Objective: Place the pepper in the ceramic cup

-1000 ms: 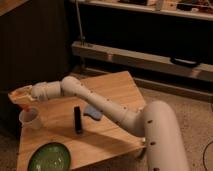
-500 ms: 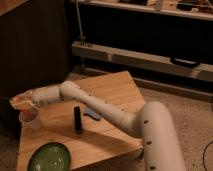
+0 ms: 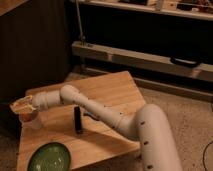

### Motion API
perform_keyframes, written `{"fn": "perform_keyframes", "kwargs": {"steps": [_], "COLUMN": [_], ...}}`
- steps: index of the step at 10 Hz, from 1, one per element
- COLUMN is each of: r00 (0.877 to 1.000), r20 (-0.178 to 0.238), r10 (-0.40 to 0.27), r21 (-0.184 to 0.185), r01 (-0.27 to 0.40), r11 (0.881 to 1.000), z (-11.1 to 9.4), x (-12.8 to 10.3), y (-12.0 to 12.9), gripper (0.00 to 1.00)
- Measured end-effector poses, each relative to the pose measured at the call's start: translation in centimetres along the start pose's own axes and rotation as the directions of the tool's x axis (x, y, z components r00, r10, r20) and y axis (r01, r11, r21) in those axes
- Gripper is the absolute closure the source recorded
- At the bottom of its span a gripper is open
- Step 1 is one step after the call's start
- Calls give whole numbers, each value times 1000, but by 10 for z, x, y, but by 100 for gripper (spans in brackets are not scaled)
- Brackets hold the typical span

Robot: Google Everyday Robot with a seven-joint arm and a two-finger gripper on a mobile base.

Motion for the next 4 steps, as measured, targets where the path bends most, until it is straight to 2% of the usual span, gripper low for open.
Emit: {"fn": "perform_keyframes", "kwargs": {"steps": [2,4], "r00": [1000,1000], "r20": [16,19], "r10": [3,16], "r21": [-68,-147], "r01": [-2,-13], "r11": [998,989], "z": [-12,-36], "x": [-5,-2], "y": [8,21], "gripper": [20,20]}}
